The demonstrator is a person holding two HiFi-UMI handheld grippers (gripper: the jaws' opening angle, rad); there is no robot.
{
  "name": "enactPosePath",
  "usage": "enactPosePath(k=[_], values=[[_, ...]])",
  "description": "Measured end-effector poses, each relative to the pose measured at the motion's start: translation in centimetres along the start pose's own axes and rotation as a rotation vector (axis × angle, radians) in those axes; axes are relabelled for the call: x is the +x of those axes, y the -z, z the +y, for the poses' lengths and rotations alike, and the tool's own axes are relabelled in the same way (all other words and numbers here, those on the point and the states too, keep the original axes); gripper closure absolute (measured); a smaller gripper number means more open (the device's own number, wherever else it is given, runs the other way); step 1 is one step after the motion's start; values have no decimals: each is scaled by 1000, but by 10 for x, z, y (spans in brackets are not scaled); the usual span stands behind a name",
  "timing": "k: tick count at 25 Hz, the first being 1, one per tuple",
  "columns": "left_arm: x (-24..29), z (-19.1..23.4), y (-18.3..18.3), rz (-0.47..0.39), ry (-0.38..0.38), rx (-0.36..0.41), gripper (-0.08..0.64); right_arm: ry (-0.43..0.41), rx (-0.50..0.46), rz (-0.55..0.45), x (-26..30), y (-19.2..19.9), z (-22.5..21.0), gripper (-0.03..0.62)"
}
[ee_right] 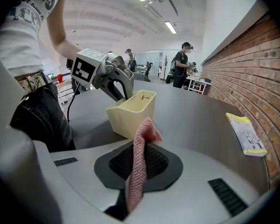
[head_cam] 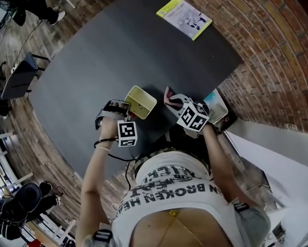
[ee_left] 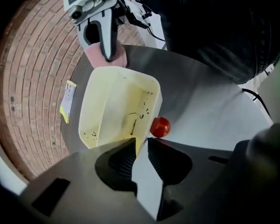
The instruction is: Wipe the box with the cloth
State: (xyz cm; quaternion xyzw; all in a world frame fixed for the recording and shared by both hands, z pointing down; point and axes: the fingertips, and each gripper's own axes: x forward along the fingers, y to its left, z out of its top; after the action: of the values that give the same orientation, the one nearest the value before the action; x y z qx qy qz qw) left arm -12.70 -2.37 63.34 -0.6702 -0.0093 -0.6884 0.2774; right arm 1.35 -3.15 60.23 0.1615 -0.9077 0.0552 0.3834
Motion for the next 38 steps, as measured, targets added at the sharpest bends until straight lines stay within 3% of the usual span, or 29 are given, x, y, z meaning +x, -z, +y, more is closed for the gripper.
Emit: enactPosePath(k=[3,6,14,19,27,38], values=[[1,-3,-2,12,7,7,480,15,17,-3,-3,3,-2,574],[-1,-6,-7,8,29,-32,489,20,25,-9,-3,4,-4,575],[-8,-12,-30,-27,87,-263,517,-5,-22,-17,2,-3,-11,575],[-8,-14,-36,-20,108,-350,520,-58,-63,-23,9,-9,-20,575],[-8,-14,-38,-30,149,-372,525,-182,-228,30,42,-19,-21,575],[-7,-13,-36,-70,171,-384,526,-213,-248,17,52,-30,-15,574]])
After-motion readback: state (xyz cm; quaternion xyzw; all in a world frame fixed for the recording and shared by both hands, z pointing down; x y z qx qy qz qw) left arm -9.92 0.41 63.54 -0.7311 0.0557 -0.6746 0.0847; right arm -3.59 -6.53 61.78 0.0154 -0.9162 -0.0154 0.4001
